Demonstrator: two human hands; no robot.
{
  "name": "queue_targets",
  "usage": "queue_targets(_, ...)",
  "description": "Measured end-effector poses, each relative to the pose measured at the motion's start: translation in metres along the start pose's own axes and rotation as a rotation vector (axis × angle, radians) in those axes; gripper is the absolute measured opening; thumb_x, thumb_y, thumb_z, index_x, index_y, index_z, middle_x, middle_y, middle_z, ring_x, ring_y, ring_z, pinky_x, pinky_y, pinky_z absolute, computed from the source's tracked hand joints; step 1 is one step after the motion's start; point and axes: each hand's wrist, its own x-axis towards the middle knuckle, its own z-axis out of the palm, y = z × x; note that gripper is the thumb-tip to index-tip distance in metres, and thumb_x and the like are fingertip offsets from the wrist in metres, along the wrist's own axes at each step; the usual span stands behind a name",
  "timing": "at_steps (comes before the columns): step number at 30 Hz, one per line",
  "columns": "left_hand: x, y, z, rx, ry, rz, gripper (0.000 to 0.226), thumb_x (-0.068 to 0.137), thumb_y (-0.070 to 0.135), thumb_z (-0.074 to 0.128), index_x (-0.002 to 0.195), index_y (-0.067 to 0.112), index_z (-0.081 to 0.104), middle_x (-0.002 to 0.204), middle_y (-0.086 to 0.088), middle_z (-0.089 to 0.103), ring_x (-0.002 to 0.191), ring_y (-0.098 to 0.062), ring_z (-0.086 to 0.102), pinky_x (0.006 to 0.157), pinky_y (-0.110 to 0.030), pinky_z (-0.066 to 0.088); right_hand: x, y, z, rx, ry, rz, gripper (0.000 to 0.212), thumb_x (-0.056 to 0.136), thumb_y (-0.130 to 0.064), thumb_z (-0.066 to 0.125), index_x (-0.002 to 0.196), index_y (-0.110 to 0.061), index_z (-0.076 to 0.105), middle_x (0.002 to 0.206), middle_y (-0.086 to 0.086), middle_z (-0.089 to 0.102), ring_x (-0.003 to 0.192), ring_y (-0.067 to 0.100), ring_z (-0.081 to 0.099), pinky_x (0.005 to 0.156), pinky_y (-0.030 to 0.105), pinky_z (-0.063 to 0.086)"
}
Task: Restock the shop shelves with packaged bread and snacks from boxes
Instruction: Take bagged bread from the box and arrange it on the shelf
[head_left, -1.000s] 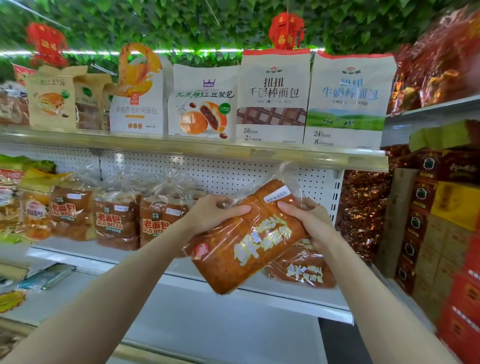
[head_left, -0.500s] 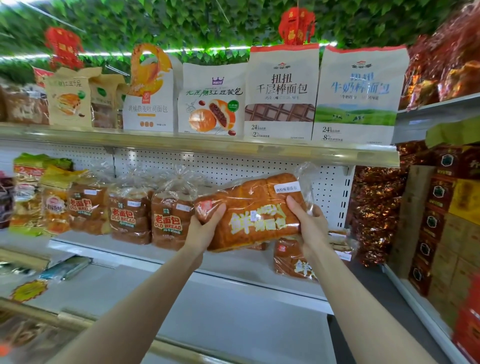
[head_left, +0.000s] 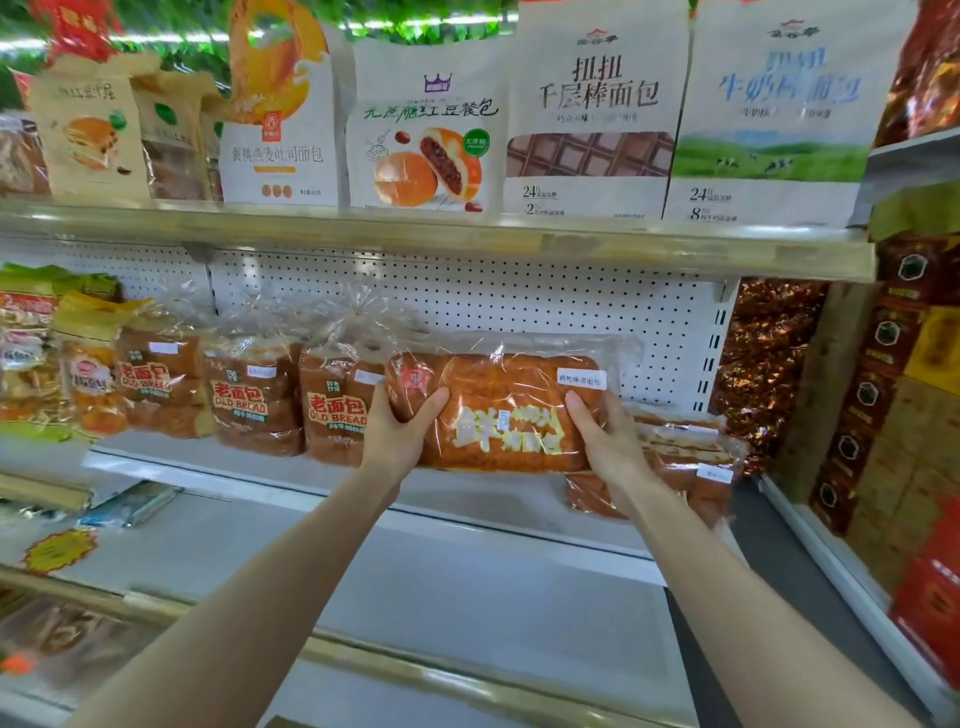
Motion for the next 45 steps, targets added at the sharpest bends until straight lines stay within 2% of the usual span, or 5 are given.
queue_targets(5,0.034,-0.034,-0.006,-0.029,-0.050,-0.019,0.043,0.084,0.025,0.074,0.121,0.020,0.052,0.109,0.004,0.066,0.098,-0.009,0.064,0.082,-0.023,0.051,0.012,0.017,0.022,-0.041,0.063,0.014,0.068,0.083,-0.062,0.059,0.144,-0.043,0.036,0.144,-0.001,0.037,0.133,0.025,0.040,0.109,0.051,0.038)
queue_targets(10,0.070,-0.077,-0.012,0.012,-0.109,-0.055,0.049,0.076,0.039,0.080,0.117,0.027,0.057,0.119,-0.003,0.064,0.108,-0.017,0.063,0.094,-0.035,0.053,0.035,0.045,0.050,0.083,0.118,0.044,0.051,0.092,-0.034,0.063,0.141,-0.028,0.047,0.125,0.000,0.062,0.090,0.003,0.061,0.069,0.022,0.052)
queue_targets(15,0.104,-0.120,-0.015,0.063,-0.148,-0.066,0.051,0.062,0.053,0.079,0.108,0.036,0.062,0.114,0.001,0.067,0.111,-0.018,0.061,0.100,-0.041,0.049,0.052,0.083,0.077,0.148,0.195,0.115,0.056,0.091,-0.025,0.065,0.144,-0.025,0.046,0.105,-0.015,0.068,0.094,0.002,0.068,0.080,0.023,0.057)
queue_targets(20,0.117,-0.150,-0.013,-0.003,-0.190,-0.123,0.046,0.081,0.022,0.077,0.124,0.017,0.059,0.116,0.000,0.067,0.109,-0.015,0.063,0.089,-0.025,0.051,0.062,0.102,0.090,0.139,0.185,0.148,0.036,0.094,-0.025,0.061,0.130,-0.020,0.058,0.098,-0.010,0.066,0.077,-0.008,0.064,0.061,0.006,0.048)
queue_targets(45,0.151,-0.228,-0.005,-0.024,-0.239,-0.148,0.064,0.080,0.031,0.077,0.135,0.018,0.047,0.122,0.000,0.062,0.113,-0.018,0.060,0.098,-0.044,0.052,0.099,0.163,0.114,0.132,0.206,0.122,0.037,0.093,-0.027,0.062,0.129,-0.022,0.054,0.101,-0.015,0.063,0.081,-0.006,0.063,0.060,0.006,0.049)
